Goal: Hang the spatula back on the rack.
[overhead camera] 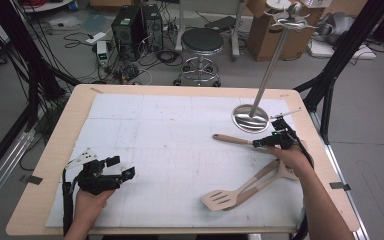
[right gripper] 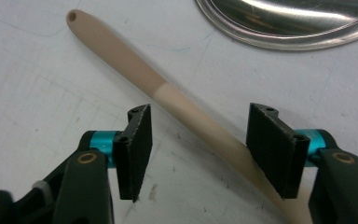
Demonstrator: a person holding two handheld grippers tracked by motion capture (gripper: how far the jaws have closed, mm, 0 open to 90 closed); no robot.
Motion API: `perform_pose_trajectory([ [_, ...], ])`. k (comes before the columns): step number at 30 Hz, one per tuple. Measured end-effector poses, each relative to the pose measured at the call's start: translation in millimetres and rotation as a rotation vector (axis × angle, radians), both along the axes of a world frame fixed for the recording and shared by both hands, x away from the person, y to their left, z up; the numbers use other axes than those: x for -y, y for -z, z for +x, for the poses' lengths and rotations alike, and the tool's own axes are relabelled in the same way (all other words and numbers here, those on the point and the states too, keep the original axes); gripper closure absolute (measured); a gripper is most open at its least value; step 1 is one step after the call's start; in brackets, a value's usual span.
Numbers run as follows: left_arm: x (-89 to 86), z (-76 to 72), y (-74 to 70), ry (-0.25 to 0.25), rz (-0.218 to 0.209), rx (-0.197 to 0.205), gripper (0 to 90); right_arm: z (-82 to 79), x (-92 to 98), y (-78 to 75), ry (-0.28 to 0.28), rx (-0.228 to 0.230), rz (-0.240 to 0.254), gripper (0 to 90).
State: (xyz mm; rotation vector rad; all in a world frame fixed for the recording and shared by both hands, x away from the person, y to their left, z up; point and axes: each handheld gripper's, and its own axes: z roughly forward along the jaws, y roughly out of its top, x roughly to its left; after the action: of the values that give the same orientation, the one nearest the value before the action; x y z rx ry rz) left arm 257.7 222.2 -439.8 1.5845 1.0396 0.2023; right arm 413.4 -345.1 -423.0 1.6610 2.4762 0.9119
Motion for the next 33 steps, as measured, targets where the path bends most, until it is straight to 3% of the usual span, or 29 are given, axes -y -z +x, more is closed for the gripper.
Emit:
perform_pose_trajectory([
  [3, -1.2, -1.2, -0.1, -0.007, 0.000, 0.004, 9.7, 1.3, -2.1, 2.6, -0.024, 0.014, -0.031, 45.9],
  [7, -3.7, -2.9, 0.3, -0.011, 0.006, 0.002, 9.7, 2.1, -8.5, 5.4, -0.075, 0.035, -0.123, 52.0],
  [12, -5.1, -4.2, 0.5, -0.019, 0.007, 0.002, 9.6, 2.8, -12.3, 4.4, -0.151, 0.067, -0.148, 56.1],
  [14, -4.2, -4.2, 0.4, -0.022, 0.009, 0.005, 9.6, 1.1, -19.1, 4.3, -0.201, 0.087, -0.211, 55.3],
  [16, -3.3, -3.9, 0.5, -0.018, 0.010, 0.002, 9.7, 0.1, -29.1, 7.2, -0.252, 0.103, -0.318, 55.1],
  [17, -2.3, -3.9, 0.6, -0.018, 0.007, 0.002, 9.7, 0.5, -31.8, 7.2, -0.267, 0.112, -0.340, 56.7],
  [22, -3.7, -4.9, 0.2, -0.015, 0.007, 0.004, 9.7, 3.2, -32.2, 6.3, -0.283, 0.116, -0.330, 62.2],
  [24, -5.0, -5.1, 0.1, -0.021, 0.001, 0.004, 9.7, 2.1, -33.8, 4.1, -0.294, 0.171, -0.375, 67.2],
  [26, -5.9, -5.8, -0.3, -0.027, -0.003, 0.005, 9.7, 2.1, -30.8, -2.3, -0.257, 0.254, -0.407, 73.0],
  [27, -6.4, -6.0, -0.5, -0.027, -0.002, 0.009, 9.7, 2.1, -30.8, -2.3, -0.257, 0.254, -0.407, 73.0],
  [28, -6.6, -6.2, -0.5, -0.026, -0.001, 0.010, 9.7, 0.8, -26.6, -7.3, -0.231, 0.296, -0.418, 75.7],
  [29, -6.8, -6.3, -0.6, -0.026, -0.001, 0.009, 9.7, 0.8, -26.6, -7.3, -0.231, 0.296, -0.418, 75.7],
  [32, -7.1, -6.2, -0.2, -0.026, 0.002, 0.009, 9.7, -3.8, -15.6, -19.5, -0.197, 0.394, -0.415, 78.2],
  [33, -7.0, -6.3, -0.2, -0.026, 0.003, 0.008, 9.7, -3.8, -15.6, -19.5, -0.197, 0.394, -0.415, 78.2],
])
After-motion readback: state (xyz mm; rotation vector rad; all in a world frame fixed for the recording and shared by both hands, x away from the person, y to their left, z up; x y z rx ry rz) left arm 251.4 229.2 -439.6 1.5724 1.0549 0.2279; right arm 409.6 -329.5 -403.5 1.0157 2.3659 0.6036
